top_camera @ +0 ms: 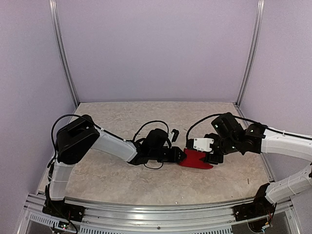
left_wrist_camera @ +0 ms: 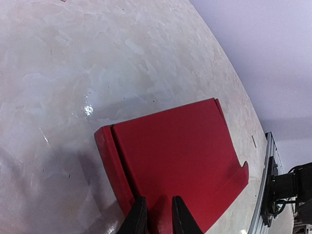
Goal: Fold the paper box
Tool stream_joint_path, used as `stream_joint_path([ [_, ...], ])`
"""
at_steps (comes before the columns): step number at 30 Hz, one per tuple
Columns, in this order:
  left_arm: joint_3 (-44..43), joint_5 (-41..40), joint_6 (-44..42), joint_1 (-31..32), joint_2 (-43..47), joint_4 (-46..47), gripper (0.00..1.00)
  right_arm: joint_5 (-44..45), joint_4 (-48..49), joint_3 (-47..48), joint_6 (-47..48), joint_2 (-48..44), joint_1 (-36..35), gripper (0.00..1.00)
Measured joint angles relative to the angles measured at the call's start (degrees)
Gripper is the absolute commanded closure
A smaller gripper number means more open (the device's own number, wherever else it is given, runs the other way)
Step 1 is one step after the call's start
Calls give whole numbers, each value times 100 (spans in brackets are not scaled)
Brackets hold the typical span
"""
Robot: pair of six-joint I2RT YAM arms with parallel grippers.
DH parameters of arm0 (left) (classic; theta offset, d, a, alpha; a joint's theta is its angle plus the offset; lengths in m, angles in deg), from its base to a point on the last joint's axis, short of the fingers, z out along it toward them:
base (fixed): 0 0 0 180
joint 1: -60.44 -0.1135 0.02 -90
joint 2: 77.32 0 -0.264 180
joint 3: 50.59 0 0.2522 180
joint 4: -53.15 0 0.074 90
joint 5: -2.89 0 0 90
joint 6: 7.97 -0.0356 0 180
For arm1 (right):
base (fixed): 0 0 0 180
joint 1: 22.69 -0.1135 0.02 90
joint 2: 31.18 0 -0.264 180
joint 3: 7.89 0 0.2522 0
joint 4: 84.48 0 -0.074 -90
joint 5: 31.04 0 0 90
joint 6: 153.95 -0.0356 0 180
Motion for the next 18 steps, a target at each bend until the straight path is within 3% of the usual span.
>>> stream_joint_path([
  [7,170,221,-256,-114,57,219,69,-968,-299,258,205,-175,1082,43],
  [14,531,48,-914,-247,656,39,66,-2061,-162,831,-52,1213,2361,45],
  [18,564,-74,-1207,-262,1137,44,65,-2566,-59,1014,-179,1725,2656,44],
])
